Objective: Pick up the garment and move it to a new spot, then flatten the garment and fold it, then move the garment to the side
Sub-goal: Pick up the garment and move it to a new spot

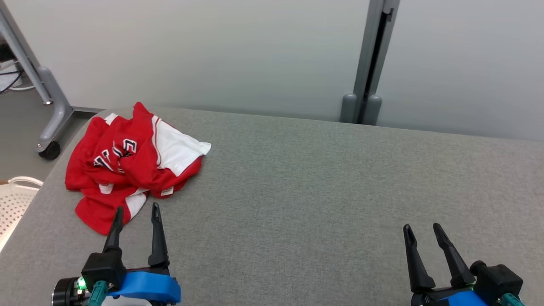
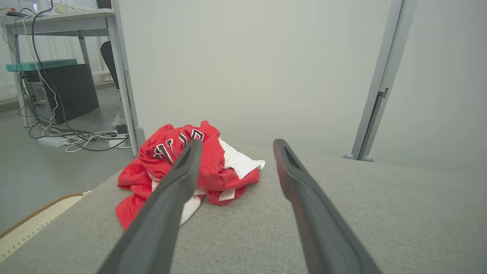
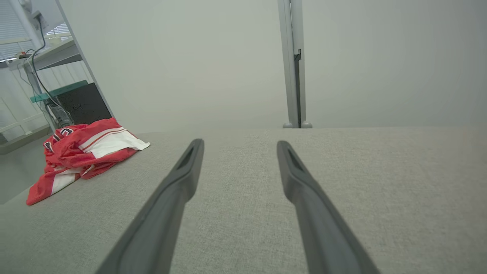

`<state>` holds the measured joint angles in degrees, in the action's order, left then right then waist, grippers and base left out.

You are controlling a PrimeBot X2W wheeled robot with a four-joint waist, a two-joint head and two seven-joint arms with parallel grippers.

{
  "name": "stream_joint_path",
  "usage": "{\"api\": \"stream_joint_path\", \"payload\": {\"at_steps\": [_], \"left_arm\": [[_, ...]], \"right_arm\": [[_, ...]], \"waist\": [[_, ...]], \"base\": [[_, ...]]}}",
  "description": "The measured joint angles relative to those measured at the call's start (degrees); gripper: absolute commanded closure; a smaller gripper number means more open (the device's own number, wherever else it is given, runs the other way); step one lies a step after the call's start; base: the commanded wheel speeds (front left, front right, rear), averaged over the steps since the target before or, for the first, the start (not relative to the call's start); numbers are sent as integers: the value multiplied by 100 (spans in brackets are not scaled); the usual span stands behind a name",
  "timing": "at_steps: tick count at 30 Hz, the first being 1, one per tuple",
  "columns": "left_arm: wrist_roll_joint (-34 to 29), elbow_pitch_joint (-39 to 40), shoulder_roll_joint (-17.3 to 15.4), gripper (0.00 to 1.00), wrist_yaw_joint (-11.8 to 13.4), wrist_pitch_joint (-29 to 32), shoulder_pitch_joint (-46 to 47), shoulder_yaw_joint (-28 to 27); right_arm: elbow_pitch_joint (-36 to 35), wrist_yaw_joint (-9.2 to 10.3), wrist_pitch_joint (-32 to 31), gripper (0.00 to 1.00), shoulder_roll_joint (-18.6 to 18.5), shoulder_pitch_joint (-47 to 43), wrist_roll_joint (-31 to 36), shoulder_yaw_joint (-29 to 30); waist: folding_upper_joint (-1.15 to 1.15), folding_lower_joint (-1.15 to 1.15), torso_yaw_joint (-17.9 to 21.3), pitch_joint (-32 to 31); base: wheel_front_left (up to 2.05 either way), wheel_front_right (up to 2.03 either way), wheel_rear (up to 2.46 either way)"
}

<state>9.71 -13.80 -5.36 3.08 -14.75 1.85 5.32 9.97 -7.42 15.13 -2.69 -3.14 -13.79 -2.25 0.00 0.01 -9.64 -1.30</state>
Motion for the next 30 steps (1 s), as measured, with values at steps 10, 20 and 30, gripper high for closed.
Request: {"api": "stream_joint_path", "payload": {"at_steps": [10,20,30], "left_arm": [[41,46,-149,0,66,-3,-1,-82],[108,111,-190,0,136,4,-2,-108],[190,121,-236,0,168,2,-46,-142]], "right_arm": [[7,0,0,0,0,-2,-55,-32],[12,0,1,0,1,-3,-91,-49],[25,0,0,0,0,-2,-89,-79]], "waist": [[0,0,-607,15],[0,0,-1160,47],[0,0,-1447,87]], "base": [[0,0,0],[0,0,0],[0,0,0]]}}
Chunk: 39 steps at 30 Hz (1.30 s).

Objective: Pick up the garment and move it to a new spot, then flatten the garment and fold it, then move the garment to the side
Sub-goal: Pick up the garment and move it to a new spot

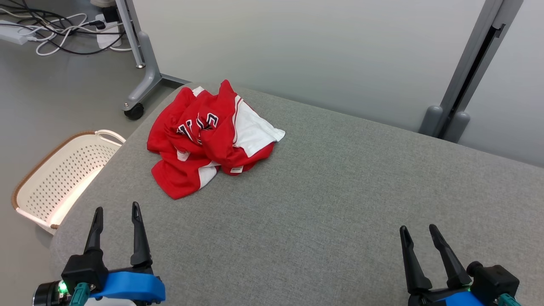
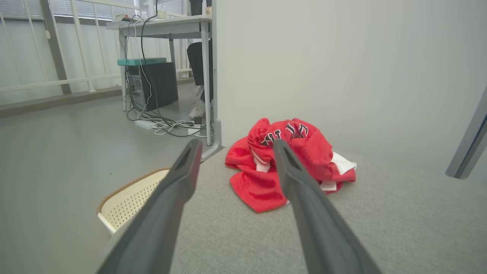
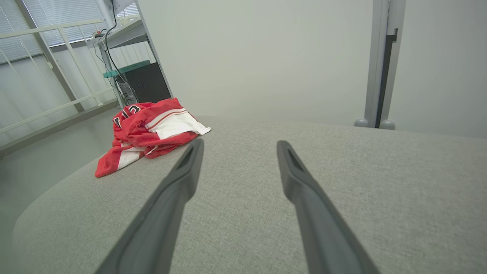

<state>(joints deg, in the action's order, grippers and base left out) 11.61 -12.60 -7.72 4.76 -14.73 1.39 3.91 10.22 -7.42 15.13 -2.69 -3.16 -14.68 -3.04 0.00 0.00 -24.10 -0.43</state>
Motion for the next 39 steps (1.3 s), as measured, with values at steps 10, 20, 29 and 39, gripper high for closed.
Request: {"api": "stream_joint_path", "payload": {"at_steps": [10,20,29,39], "left_arm": [[62,11,-5,0,78,-9,-43,-69],[253,-49,-378,0,58,27,885,-387],[559,-424,-905,0,7,158,2380,-864],[901,-1673,-1421,0,-359,449,3785,-1043]], "right_arm": [[35,0,0,0,0,1,104,-42],[-370,0,-113,0,1,255,434,-53],[-1204,0,-474,0,-2,598,790,56],[-1868,-1,-683,0,-5,777,1014,252]], "waist": [[0,0,120,17],[0,-1,641,508],[-1,-2,1435,1454],[-2,-2,1962,2368]], "base": [[0,0,0],[0,0,0],[0,0,0],[0,0,0]]}}
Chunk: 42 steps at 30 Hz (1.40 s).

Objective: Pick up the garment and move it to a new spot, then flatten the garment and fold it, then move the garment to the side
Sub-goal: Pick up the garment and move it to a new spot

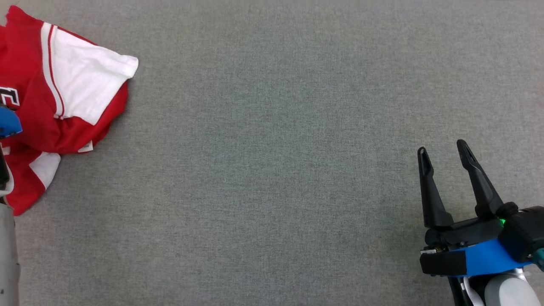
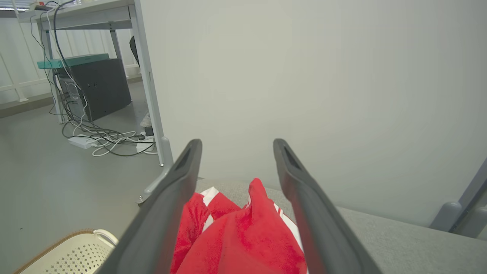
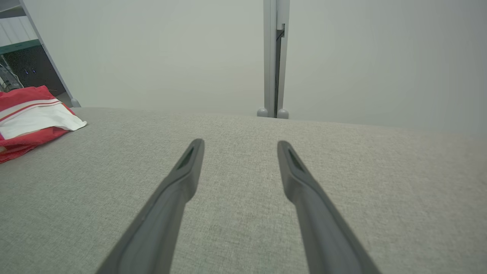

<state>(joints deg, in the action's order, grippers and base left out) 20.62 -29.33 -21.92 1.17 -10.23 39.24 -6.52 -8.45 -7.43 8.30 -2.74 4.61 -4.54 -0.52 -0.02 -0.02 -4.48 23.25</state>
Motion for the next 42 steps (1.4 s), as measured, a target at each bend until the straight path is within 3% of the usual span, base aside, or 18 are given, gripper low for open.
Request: {"api": "stream_joint_path", "payload": {"at_steps": [10,18,19,20,25,32,42], "left_arm": [[197,-1610,-85,0,-409,1362,627,369],[412,-2240,3,0,-485,2635,798,517],[453,-2258,15,76,-521,2708,810,519],[479,-2292,25,100,-530,2802,809,533],[500,-2258,-14,100,-578,2808,786,580],[352,-1829,-89,100,-610,2219,821,714],[390,-430,81,100,-772,1885,1255,1062]], "right_arm": [[-229,0,-52,0,1,64,-3,60],[-220,0,-55,0,1,51,-2,38],[-209,0,-58,0,1,51,-3,26],[-199,0,-57,0,1,51,-9,4],[-135,0,-9,0,2,47,-58,-76],[10,0,113,0,1,-37,-148,-113],[279,0,338,0,2,-166,-382,-249]], "waist": [[1,2,-28,206],[1,2,-122,90],[1,2,-127,66],[2,2,-128,39],[2,2,-100,-132],[2,3,-80,-500],[3,3,30,-1031]], "base": [[0,0,0],[0,0,0],[0,0,0],[0,0,0],[0,0,0],[0,0,0],[0,0,0]]}}
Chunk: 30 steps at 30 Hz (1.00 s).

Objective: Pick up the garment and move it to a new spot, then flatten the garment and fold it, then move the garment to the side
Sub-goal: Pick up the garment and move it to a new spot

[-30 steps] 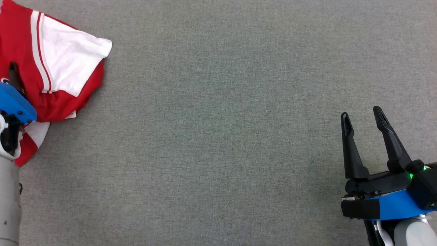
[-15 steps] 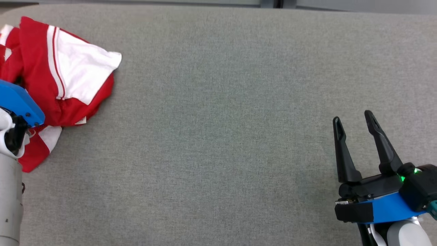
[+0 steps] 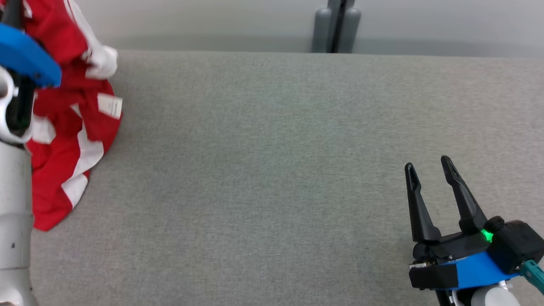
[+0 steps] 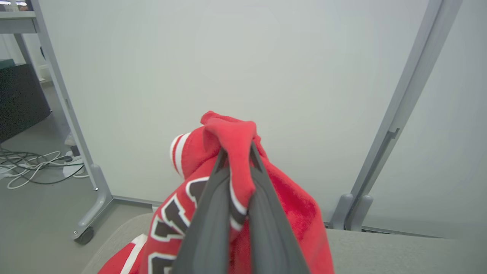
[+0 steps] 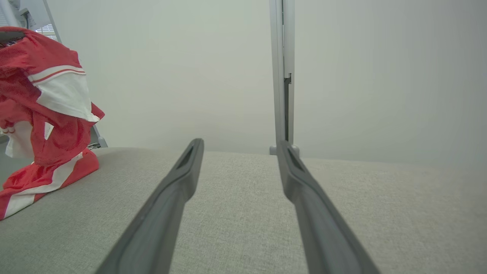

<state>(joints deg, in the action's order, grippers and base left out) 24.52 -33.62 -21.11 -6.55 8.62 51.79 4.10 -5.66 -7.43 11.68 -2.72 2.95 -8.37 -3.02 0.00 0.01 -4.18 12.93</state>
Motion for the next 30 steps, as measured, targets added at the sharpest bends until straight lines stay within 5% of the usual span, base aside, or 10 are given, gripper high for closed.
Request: {"api": "stream_joint_path", "payload": {"at_steps": [14,23,30], "left_arm": [[200,1879,756,100,-55,246,706,825],[346,1593,1260,100,-58,191,520,1629],[371,1080,1432,100,-67,-37,-510,2576]], "right_arm": [[376,1,235,0,-2,-87,-341,-193],[449,0,304,0,0,-142,-428,-242],[445,0,321,0,-3,-223,-433,-194]], "waist": [[0,0,1146,-336],[1,0,1837,-464],[0,-1,1796,-495]], "base": [[0,0,0],[0,0,0],[0,0,0]]}}
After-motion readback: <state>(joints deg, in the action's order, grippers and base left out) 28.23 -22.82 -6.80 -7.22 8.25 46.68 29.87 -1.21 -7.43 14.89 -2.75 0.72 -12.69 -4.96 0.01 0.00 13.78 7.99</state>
